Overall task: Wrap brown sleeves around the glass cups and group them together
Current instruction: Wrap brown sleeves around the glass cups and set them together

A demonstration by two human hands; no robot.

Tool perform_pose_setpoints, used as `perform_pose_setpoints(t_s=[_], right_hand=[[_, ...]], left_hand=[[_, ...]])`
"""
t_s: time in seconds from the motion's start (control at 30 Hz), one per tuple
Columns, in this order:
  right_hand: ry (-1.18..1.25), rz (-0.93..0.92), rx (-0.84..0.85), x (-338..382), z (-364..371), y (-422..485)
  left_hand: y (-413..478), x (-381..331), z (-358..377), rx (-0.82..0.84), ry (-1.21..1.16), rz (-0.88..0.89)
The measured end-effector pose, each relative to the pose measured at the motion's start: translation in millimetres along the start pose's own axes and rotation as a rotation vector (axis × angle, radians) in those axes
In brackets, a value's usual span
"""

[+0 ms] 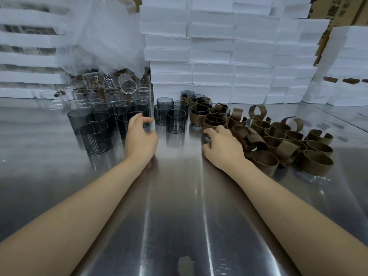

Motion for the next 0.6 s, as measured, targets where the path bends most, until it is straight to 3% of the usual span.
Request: perform_pose_setpoints(t_s=[0.33, 0.6], right_hand=[[0.078, 0.106, 0.204, -19, 12, 11], [0.132, 0.038, 0.131, -18, 13, 10]], left_hand=[[-3, 0, 2, -0.029, 0.046, 0.015], [-5, -3, 4, -0.064, 0.017, 0.059]])
Point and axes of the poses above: each hand's wrist, its own y-axis towards the middle knuckle, its own z-axis out of the palm, x = y × z, the point moved 2 cm from there along y, towards the middle knuckle, and after that the axes turned 9 degrees about -x, right-handed, at the moved point
